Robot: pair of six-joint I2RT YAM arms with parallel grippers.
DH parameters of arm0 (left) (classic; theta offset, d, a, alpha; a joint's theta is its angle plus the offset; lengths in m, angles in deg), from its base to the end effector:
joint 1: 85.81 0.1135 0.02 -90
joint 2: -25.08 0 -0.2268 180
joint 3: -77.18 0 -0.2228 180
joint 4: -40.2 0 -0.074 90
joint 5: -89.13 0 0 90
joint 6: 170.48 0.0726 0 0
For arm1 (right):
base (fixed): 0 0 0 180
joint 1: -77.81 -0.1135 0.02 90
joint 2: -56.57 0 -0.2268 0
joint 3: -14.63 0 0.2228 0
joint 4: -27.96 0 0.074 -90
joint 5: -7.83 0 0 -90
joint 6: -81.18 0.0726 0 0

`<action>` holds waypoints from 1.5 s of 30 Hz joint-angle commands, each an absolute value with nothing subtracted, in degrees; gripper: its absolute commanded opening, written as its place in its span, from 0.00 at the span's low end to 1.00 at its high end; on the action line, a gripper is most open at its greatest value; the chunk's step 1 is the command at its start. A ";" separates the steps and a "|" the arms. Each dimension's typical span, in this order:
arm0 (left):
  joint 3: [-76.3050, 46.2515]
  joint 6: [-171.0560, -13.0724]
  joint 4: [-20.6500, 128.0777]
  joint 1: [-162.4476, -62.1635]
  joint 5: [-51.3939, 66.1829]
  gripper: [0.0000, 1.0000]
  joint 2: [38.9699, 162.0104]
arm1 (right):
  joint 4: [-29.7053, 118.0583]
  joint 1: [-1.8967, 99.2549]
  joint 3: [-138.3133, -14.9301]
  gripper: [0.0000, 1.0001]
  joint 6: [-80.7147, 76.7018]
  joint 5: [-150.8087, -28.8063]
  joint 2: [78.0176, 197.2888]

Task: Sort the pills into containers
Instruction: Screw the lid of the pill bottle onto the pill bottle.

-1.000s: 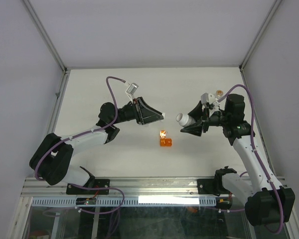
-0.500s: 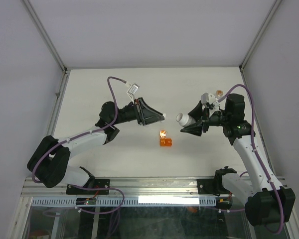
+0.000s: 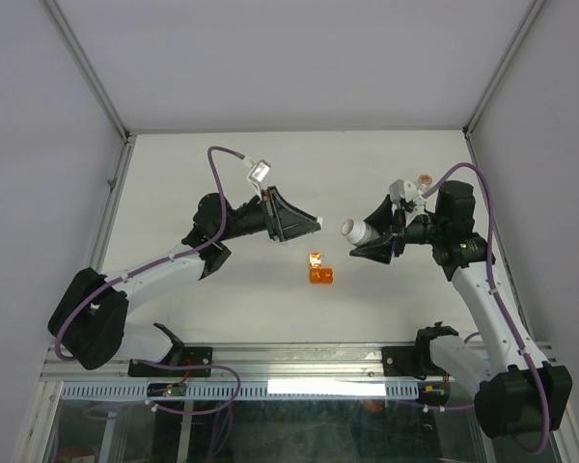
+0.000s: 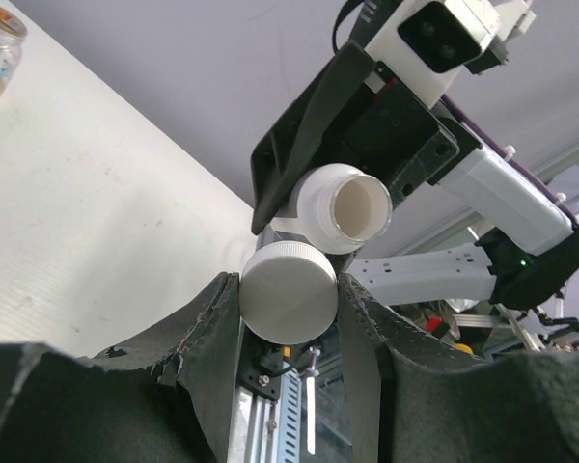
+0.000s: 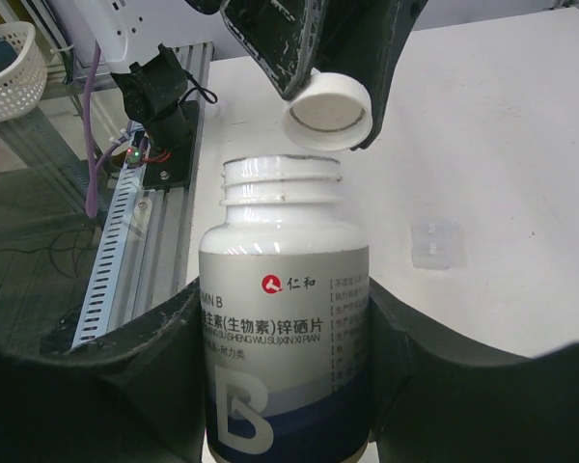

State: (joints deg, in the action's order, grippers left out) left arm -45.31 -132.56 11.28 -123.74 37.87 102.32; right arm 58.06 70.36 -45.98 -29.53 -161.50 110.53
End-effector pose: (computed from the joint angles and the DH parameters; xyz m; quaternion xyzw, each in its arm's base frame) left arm 0.2155 -0.2255 0.2803 0.1753 0.6379 -0.6600 0.3559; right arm 0.1772 0.0951 0.2879 -0.4963 0.5390 0.4813 0.4811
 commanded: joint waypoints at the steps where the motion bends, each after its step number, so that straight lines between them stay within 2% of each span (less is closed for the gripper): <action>1: -42.21 -127.97 14.40 -124.69 34.94 0.23 99.46 | 58.12 70.07 -49.11 0.00 -30.79 -163.22 109.65; 18: -35.88 -120.62 31.02 -126.40 28.00 0.23 98.67 | 62.63 67.16 -50.41 0.00 -34.31 -157.53 109.97; 26: -34.94 -124.05 27.46 -127.47 30.72 0.23 101.39 | 63.46 63.65 -50.84 0.00 -35.10 -152.87 111.09; 45: -36.40 -125.84 23.52 -129.72 36.46 0.23 101.75 | 63.23 62.42 -51.10 0.00 -34.14 -151.43 111.59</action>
